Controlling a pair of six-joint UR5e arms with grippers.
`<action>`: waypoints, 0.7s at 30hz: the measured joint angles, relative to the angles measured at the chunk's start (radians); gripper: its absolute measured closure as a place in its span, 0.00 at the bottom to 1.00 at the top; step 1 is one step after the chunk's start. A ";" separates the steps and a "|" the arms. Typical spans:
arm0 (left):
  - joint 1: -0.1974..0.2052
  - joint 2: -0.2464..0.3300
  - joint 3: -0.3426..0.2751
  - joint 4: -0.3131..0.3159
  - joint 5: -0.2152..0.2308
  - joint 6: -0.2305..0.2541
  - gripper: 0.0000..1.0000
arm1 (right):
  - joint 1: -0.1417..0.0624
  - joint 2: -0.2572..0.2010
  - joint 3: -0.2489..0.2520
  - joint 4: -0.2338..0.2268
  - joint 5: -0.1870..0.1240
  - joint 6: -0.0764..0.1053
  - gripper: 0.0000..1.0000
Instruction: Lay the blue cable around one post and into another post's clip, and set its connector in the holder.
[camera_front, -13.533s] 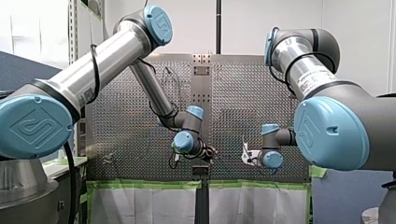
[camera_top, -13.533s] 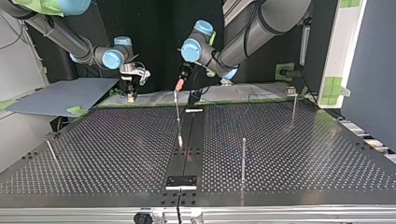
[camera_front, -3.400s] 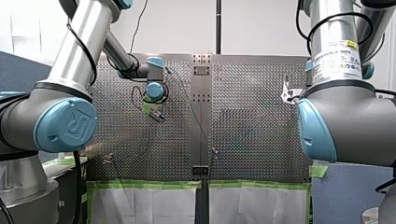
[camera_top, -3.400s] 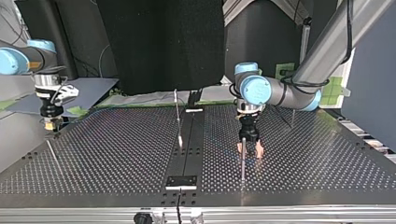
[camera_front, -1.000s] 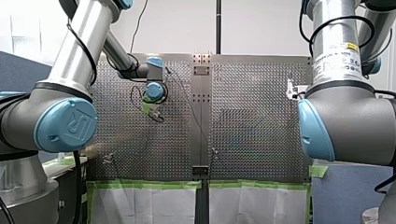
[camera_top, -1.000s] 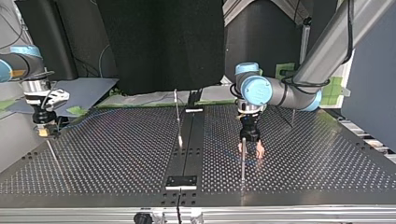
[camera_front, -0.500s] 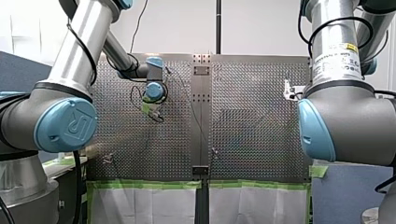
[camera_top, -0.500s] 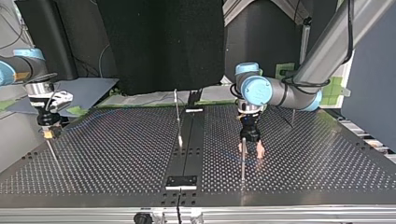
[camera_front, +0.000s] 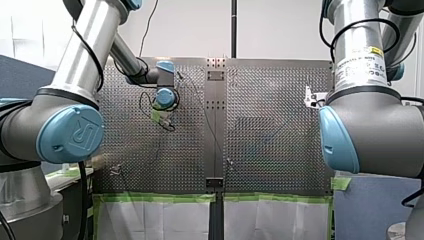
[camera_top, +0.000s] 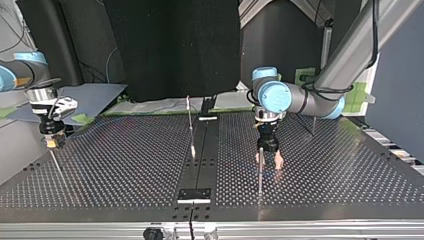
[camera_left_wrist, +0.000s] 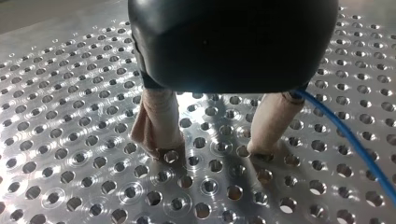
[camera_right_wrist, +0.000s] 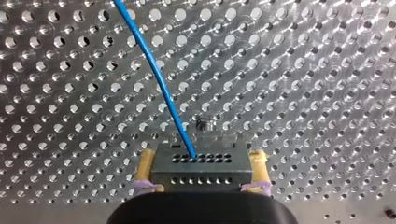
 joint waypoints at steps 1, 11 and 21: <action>0.000 0.000 0.000 0.000 0.000 0.000 0.00 | 0.000 0.000 0.000 0.000 0.000 0.000 1.00; 0.000 0.000 0.000 0.001 0.001 0.000 0.00 | -0.001 0.003 0.000 -0.009 0.000 0.003 1.00; 0.000 0.000 0.000 0.001 0.002 0.000 0.00 | -0.001 0.006 -0.003 -0.017 -0.001 0.006 1.00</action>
